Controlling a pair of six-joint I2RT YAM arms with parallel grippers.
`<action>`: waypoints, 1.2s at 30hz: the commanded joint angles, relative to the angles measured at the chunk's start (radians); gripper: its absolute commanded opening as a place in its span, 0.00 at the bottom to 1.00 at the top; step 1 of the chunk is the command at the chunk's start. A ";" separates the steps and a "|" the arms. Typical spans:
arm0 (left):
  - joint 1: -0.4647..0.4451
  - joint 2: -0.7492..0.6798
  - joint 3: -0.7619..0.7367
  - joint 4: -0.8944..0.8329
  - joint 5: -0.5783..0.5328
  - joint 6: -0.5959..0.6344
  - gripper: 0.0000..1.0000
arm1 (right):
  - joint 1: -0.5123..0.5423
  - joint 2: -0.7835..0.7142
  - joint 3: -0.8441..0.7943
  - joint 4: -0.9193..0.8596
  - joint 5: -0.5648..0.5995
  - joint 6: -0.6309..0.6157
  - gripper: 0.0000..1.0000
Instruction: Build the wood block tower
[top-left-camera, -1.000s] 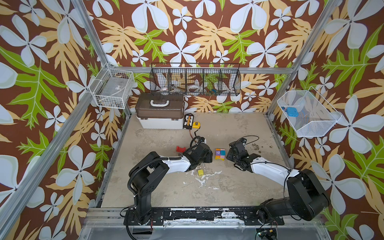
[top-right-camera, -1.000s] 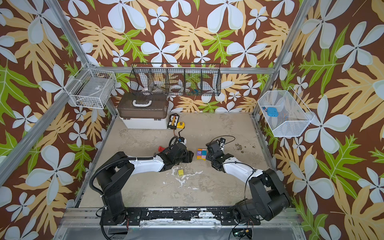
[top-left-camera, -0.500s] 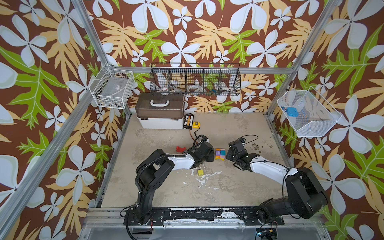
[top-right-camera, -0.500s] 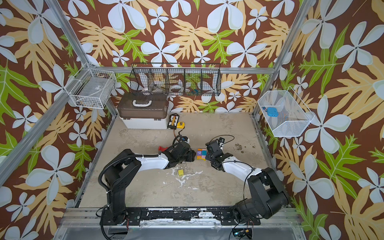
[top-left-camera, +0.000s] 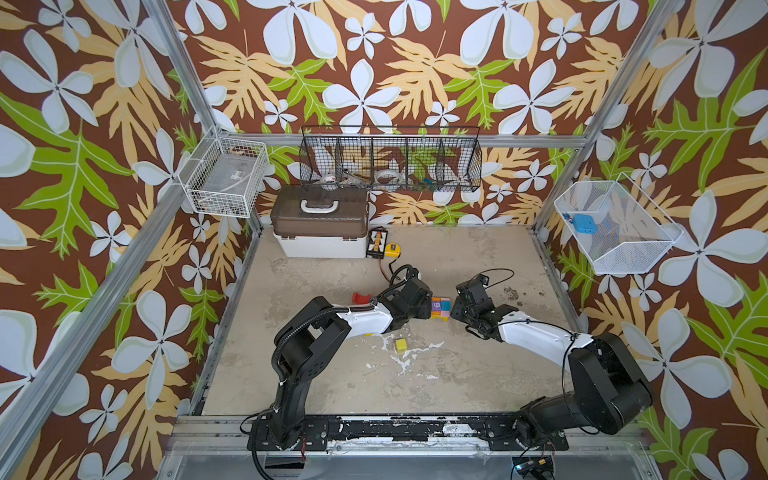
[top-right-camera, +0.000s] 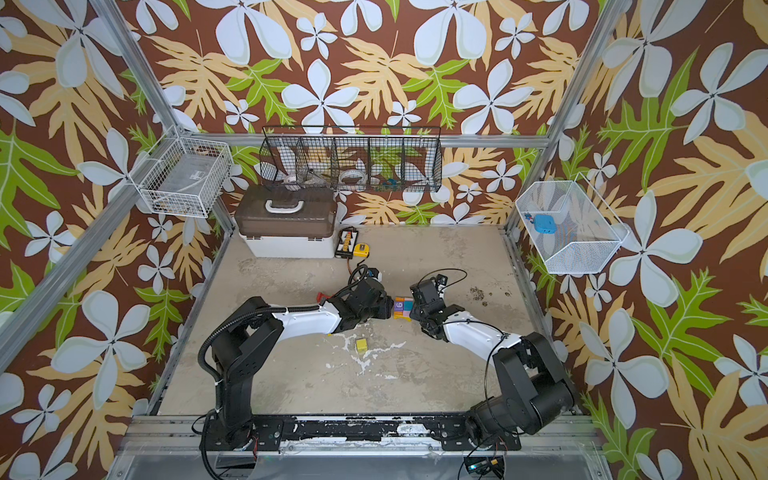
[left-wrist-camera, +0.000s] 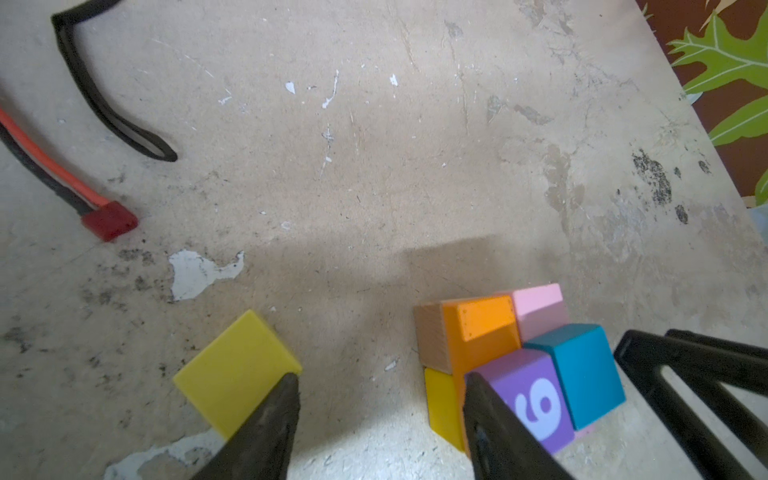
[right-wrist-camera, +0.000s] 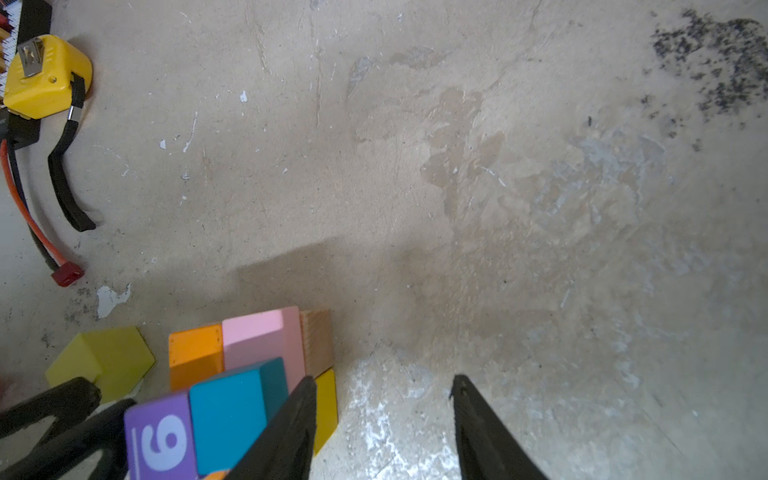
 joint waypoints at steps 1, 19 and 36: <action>-0.001 0.004 0.009 -0.015 -0.009 0.011 0.65 | 0.000 0.007 0.008 0.003 -0.003 -0.009 0.53; -0.002 0.027 0.054 -0.032 -0.012 0.025 0.64 | 0.000 0.016 0.013 0.009 -0.024 -0.014 0.52; -0.001 0.044 0.089 -0.057 -0.031 0.039 0.64 | 0.000 0.037 0.021 0.016 -0.042 -0.023 0.51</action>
